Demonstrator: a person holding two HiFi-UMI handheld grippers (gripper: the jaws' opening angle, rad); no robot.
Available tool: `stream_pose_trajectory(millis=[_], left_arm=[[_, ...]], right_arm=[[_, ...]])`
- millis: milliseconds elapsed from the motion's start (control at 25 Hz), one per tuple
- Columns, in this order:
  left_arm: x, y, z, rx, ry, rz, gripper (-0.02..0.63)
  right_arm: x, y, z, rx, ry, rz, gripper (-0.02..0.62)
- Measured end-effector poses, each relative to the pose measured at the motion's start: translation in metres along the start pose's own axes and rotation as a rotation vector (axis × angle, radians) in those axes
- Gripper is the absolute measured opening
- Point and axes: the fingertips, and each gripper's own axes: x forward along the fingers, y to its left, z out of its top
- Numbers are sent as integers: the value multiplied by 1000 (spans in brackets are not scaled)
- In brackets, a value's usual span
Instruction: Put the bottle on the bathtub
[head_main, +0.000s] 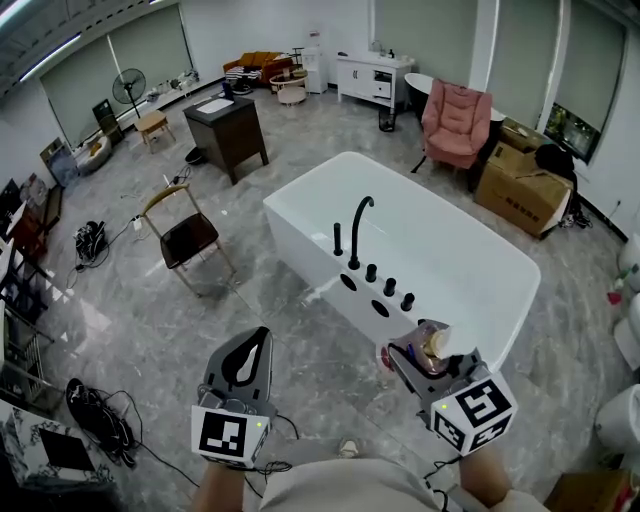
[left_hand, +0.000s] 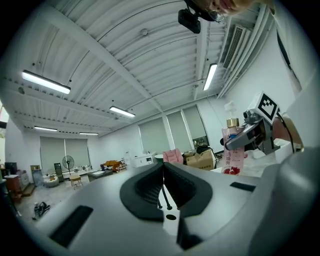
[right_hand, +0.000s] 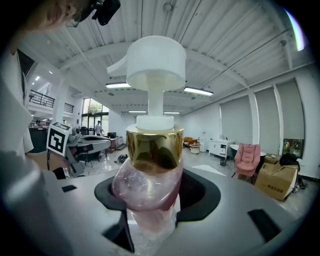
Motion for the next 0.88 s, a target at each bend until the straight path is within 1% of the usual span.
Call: stream_pose_trajectory(millis=[160,280,480,680,760,880], left_arm=[[5,-6,-3,3,2,-10,20],[16,-8,-4,12,-3,-20,20],[39,-6,-18,4,7,-31,20],[67,1,-31,-15,2,-63,20],[81,11,-42,-2,7,-72,20],[106,31,-52,-10,13,-75,20]], right_arm=[[-3,-3,-3,16,-11,10,261],[0,-11,-2,6,-18,3,261],[22,-26,-14,10,8,15,261],[56,-36,-22,21,8,8,261],[76,-40,-23,19,13,13,261],[110,-50,-22,28,25,7,261]])
